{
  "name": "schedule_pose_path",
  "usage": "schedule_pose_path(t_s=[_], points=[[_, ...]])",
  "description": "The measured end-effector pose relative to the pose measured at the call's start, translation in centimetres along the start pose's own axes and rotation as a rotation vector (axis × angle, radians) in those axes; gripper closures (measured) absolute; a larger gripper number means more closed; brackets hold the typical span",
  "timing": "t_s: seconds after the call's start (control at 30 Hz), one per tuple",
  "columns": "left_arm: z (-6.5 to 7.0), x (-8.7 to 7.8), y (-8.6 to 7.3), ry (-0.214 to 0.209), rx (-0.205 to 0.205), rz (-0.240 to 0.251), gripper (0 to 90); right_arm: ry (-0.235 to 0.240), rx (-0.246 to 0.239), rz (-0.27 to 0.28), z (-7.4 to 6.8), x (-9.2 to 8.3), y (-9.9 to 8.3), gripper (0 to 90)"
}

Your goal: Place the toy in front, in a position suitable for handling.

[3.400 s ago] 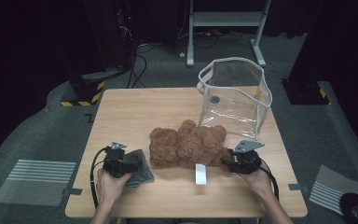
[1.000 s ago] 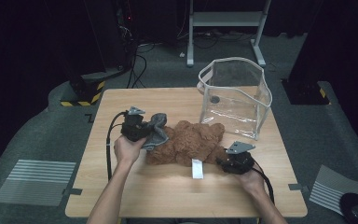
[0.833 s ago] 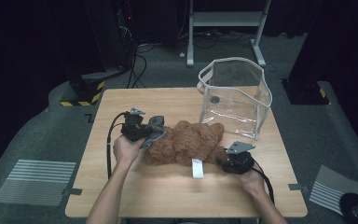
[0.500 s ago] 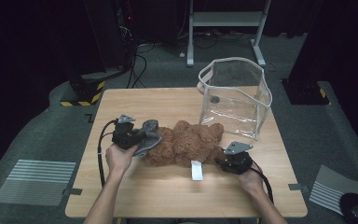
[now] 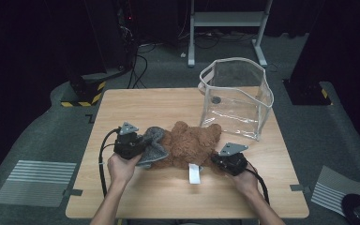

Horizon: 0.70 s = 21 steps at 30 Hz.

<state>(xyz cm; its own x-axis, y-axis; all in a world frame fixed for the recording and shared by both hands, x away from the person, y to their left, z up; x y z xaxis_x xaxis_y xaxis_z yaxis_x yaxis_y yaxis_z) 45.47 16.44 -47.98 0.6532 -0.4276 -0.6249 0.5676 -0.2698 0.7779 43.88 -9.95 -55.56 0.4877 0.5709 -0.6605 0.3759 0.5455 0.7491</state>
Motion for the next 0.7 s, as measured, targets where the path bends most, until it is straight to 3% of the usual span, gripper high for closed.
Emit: schedule_pose_path(t_s=[0.07,0.13,0.23,0.3,0.43,0.5,0.57,0.7], points=[[-0.3,0.2,0.3,0.025,0.007,0.001,75.2,0.023,-0.014,-0.014,-0.5,0.2,0.1,81.1],[-0.4,0.0,0.5,0.021,0.002,0.009,75.2,0.023,-0.018,-0.014,-0.7,0.2,0.2,71.7],[-0.2,-0.4,0.3,0.024,0.022,0.004,75.2,-0.01,0.018,0.038,0.4,-0.5,0.5,59.0],[-0.3,-0.4,0.3,0.031,0.031,-0.001,75.2,-0.007,0.051,0.058,1.1,-0.9,0.6,55.5],[-0.4,0.0,0.5,0.031,0.021,0.003,75.1,0.026,0.028,0.027,0.7,-0.1,0.7,45.6],[-0.3,0.0,0.6,0.034,0.025,0.005,75.2,0.046,0.026,0.013,0.4,0.6,0.8,46.9],[-0.3,-0.1,0.6,0.033,0.027,0.006,75.2,0.092,0.036,0.009,0.0,1.2,1.0,57.0],[-0.7,-0.4,0.8,0.043,0.021,0.017,75.2,0.099,0.0,-0.003,-1.0,2.3,1.7,70.5]])
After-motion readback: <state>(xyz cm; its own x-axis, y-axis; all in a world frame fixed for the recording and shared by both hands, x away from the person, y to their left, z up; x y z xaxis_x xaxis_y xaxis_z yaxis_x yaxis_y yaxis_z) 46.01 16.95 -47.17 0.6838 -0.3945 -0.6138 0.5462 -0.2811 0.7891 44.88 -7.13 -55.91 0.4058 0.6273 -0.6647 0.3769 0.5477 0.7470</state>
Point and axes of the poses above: each handheld gripper's, and its own axes: x roughly forward along the jaws, y roughly out of its top, z roughly to its right, the point moved 10 cm from there along x, roughly forward along the jaws, and after that the axes turned 2 degrees about x, right-handed, at the moved point
